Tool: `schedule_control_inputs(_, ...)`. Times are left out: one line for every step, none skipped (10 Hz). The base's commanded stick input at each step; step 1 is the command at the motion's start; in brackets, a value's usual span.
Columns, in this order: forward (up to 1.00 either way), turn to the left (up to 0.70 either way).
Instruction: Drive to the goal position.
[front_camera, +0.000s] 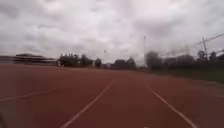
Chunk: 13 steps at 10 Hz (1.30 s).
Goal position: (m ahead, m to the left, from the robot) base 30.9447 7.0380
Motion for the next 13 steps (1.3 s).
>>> schedule_control_inputs(0.7, 0.0)
schedule_control_inputs(0.7, 0.0)
schedule_control_inputs(0.7, 0.0)
schedule_control_inputs(0.7, 0.0)
schedule_control_inputs(0.7, 0.0)
schedule_control_inputs(0.7, 0.0)
schedule_control_inputs(0.7, 0.0)
schedule_control_inputs(0.7, 0.0)
schedule_control_inputs(0.7, 0.0)
schedule_control_inputs(0.7, 0.0)
schedule_control_inputs(0.7, 0.0)
schedule_control_inputs(0.7, 0.0)
schedule_control_inputs(0.7, 0.0)
